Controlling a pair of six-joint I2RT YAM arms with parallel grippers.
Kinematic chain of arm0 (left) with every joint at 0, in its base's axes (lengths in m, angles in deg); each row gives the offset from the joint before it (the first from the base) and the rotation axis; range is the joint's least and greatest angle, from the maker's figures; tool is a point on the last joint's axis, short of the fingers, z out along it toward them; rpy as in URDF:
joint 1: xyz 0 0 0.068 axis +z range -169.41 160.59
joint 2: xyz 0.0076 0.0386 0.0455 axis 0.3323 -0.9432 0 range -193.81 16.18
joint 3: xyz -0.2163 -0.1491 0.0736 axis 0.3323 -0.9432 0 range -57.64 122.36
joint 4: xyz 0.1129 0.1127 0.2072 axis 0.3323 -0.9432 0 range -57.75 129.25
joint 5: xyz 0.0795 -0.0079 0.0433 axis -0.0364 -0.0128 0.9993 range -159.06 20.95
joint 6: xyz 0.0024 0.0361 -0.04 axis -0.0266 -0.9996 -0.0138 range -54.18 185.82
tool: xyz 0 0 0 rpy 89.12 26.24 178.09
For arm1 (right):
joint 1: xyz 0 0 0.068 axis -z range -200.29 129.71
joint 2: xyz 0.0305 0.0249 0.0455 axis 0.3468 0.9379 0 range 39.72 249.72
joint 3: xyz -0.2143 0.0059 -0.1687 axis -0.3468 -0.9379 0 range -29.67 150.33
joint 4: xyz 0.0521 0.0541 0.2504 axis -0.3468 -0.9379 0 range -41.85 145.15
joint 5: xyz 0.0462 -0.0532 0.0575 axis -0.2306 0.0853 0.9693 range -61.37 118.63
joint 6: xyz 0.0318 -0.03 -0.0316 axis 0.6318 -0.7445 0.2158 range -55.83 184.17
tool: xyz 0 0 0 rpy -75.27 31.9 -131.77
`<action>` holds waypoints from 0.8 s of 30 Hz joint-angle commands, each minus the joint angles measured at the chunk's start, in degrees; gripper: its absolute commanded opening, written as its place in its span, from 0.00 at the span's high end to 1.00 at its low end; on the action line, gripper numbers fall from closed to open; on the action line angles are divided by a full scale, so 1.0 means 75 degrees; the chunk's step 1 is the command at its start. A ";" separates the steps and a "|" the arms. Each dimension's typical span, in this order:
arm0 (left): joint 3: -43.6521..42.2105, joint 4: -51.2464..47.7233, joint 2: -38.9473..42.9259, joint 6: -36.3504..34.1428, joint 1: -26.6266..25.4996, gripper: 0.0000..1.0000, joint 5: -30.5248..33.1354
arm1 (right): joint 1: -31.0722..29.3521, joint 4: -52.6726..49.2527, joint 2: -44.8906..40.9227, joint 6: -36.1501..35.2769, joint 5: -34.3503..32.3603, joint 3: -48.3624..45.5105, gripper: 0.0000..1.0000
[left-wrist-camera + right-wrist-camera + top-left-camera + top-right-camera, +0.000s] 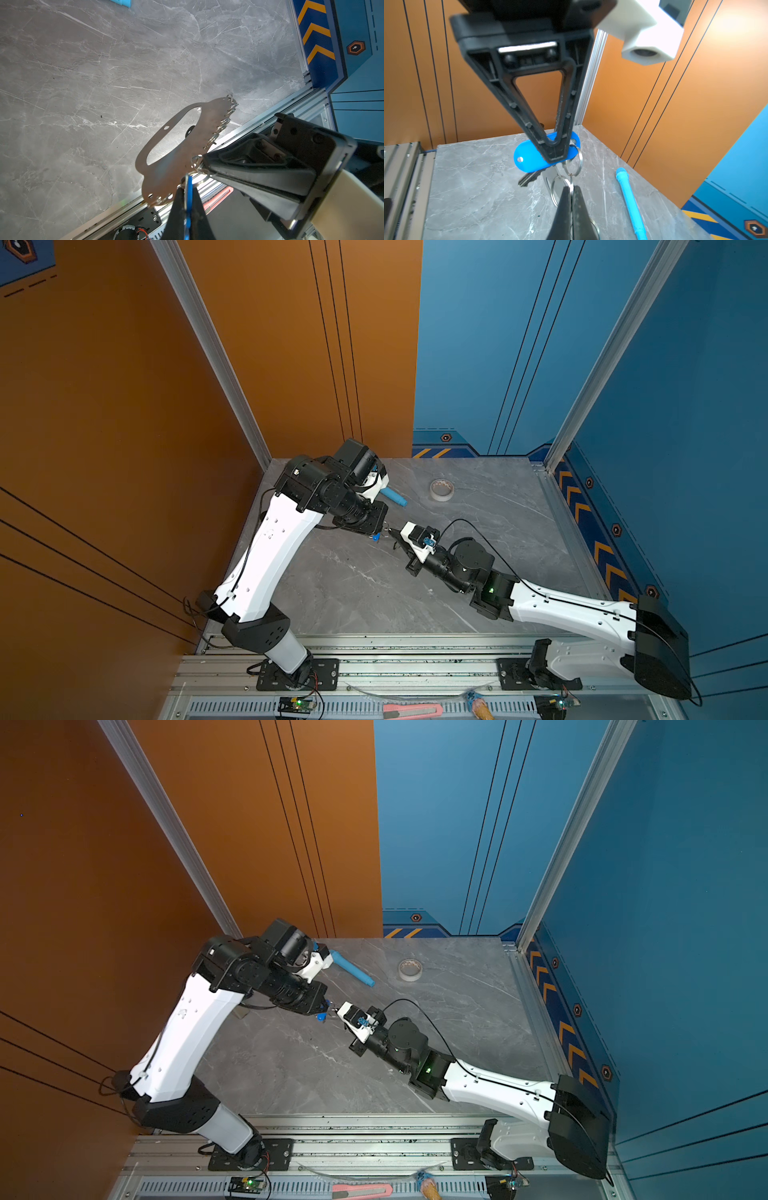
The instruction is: Remove the keys from the keyring
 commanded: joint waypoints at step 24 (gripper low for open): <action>-0.0729 -0.0121 0.0200 0.1194 0.0767 1.00 0.0010 | -0.0568 0.0816 -0.0343 -0.2380 -0.0663 0.0490 1.00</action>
